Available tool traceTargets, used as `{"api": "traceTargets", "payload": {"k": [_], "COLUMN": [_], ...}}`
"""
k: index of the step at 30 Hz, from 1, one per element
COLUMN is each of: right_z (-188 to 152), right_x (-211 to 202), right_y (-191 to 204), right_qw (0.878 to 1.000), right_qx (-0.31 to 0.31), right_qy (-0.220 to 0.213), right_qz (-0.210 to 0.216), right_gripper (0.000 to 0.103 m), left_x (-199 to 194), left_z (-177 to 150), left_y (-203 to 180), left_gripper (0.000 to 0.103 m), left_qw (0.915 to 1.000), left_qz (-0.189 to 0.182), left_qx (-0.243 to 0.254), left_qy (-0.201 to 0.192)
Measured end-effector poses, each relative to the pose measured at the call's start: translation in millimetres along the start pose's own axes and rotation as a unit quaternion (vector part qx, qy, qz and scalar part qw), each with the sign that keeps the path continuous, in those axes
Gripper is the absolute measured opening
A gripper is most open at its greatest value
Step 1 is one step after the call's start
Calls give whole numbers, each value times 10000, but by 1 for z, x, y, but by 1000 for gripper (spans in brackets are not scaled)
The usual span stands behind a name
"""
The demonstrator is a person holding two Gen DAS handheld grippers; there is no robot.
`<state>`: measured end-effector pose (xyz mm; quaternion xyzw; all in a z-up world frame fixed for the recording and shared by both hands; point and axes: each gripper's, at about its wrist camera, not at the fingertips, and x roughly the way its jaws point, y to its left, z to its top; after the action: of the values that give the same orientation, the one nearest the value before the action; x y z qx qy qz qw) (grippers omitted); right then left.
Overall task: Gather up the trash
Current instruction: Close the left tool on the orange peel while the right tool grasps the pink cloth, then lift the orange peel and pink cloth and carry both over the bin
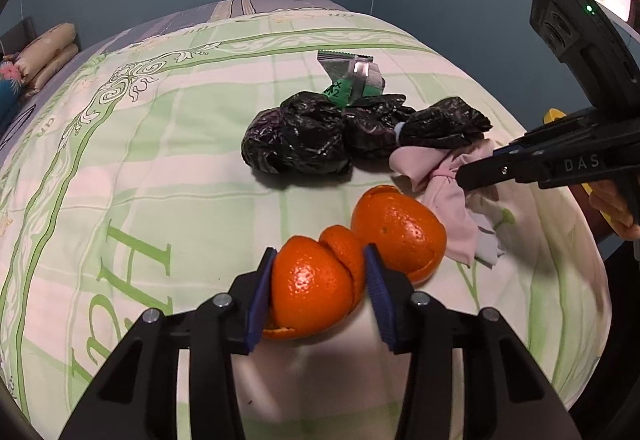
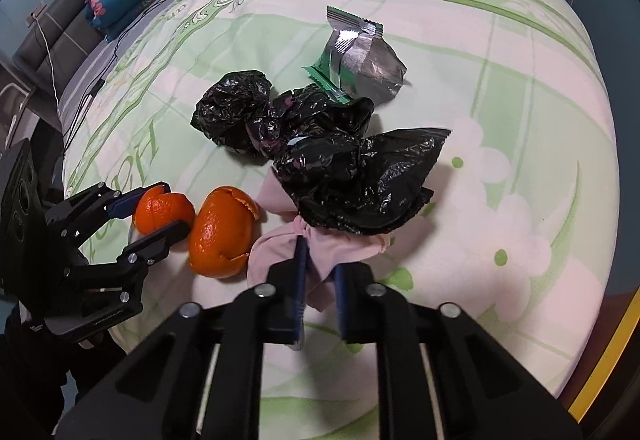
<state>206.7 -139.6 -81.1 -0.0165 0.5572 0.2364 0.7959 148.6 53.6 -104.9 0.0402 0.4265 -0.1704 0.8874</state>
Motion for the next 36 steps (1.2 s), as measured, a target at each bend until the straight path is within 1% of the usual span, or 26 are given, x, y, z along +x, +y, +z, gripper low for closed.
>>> {"api": "traceTargets", "payload": {"k": [5,9,15,23,28,36], "right_z": [-2,-4,-3,-3,-6,-13], "right_x": [-3,-11,-31,-60,-90,-145], "right_y": [-5,-5,0,-4,-12,-34], "right_qw": [9998,9996,9986,9964,9924,9807], "right_qx": [89,96,37,83,176,493], "right_qy": [0,-82,-335,-694,-1089,-1785], "right_qz": [155,254,414,483,541,633], "right_gripper": [6,5,5,5,5,5], "left_x": [-3,-9,-22,-38,-49,-67], "left_z": [-1,-3,-4,-4,-3,1], "left_y": [0,0,3,16,22,26], "left_gripper": [41,41,41,41,41,41], "left_qw": [9999,9995,9984,9961,9940,9905], "left_qz": [-102,-242,-384,-450,-473,-438], "left_qx": [-76,-173,-306,-558,-702,-893], "left_qy": [-34,-105,-289,-519,-694,-948]}}
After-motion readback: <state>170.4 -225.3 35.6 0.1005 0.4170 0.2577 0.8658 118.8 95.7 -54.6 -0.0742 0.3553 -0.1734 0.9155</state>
